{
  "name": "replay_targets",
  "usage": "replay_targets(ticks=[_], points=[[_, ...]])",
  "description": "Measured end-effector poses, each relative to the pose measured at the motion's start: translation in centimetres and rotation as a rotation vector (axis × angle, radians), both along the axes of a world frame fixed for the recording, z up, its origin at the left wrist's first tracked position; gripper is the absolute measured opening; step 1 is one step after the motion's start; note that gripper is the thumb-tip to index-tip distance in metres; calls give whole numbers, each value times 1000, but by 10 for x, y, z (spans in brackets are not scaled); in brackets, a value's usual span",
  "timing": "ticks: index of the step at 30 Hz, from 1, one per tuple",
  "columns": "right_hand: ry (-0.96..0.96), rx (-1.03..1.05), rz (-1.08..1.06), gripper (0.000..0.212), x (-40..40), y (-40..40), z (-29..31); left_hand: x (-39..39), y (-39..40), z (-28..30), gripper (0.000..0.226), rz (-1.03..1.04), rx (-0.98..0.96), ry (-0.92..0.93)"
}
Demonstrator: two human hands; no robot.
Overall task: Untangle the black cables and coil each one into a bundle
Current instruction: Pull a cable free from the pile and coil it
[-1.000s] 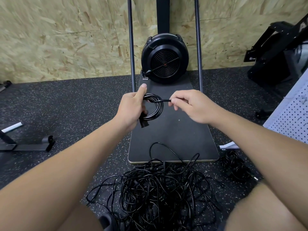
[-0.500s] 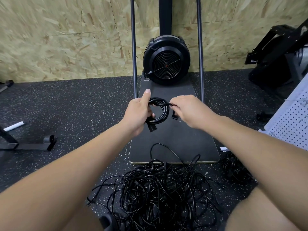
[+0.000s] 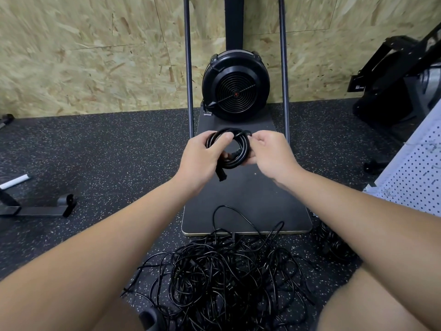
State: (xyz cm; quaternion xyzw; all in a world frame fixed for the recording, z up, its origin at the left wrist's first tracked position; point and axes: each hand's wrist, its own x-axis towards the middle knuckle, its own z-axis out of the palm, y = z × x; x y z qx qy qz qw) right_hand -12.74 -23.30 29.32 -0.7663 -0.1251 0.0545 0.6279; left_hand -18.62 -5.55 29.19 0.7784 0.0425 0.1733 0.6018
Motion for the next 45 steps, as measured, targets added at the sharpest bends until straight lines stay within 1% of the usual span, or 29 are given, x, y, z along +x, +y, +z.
replay_targets(ticks=[3, 5, 7, 11, 13, 15, 18, 19, 20, 22, 24, 26, 28, 30, 32, 34, 36, 38, 39, 41, 43, 45], points=[[7, 79, -30, 25, 0, 3, 0, 6, 4, -5, 38, 47, 22, 40], [-3, 103, -56, 26, 2, 4, 0, 8, 8, -8, 49, 29, 93, 87], [40, 148, -34, 27, 4, 5, -3, 7, 9, -12, 54, 7, 165, 138], [207, 242, 120, 25, 9, 0, -6, 5, 7, -13, 54, 7, 264, 120], [236, 233, 233, 23, 13, -5, -7, 2, 7, -12, 52, 34, 384, 84], [264, 232, 341, 29, 15, -12, -6, -1, 6, -11, 46, 99, 523, 39], [353, 334, 457, 49, 17, -23, -2, -4, 3, -6, 42, 162, 605, -21], [377, 360, 472, 54, 16, -23, 0, -3, 2, -6, 41, 180, 631, -31], [368, 350, 471, 52, 13, -22, 1, -4, 1, -5, 40, 192, 656, -40], [260, 210, 440, 38, 8, -15, 0, -4, -4, -8, 32, 171, 664, -48], [157, 65, 387, 22, 6, -11, -4, -6, -7, -9, 19, 44, 586, -41], [145, -6, 360, 15, 8, -13, -9, -6, -2, -8, 28, -122, 566, -35], [144, -99, 363, 20, 9, -16, -11, -5, 3, -7, 25, -202, 629, -25], [103, -226, 385, 28, 3, -15, -9, -4, 5, -11, 20, -169, 680, -37], [48, -335, 406, 38, -1, -12, -8, -4, 4, -17, 25, -110, 719, -51], [60, -351, 451, 47, -2, -15, -6, -6, 2, -22, 28, -108, 745, -60], [104, -328, 507, 63, -3, -23, -3, -9, 1, -24, 24, -131, 742, -35], [92, -333, 556, 78, -6, -31, -1, -12, 0, -23, 21, -145, 714, -24], [68, -335, 570, 82, -6, -34, 1, -13, -1, -23, 21, -149, 666, -16], [-20, -355, 592, 84, -7, -35, 6, -13, -3, -20, 25, -136, 574, 10], [-122, -421, 622, 83, -4, -38, 6, -10, -4, -21, 28, -127, 526, 36], [-151, -485, 609, 81, -7, -40, 10, -10, -9, -22, 24, -142, 489, 79]])
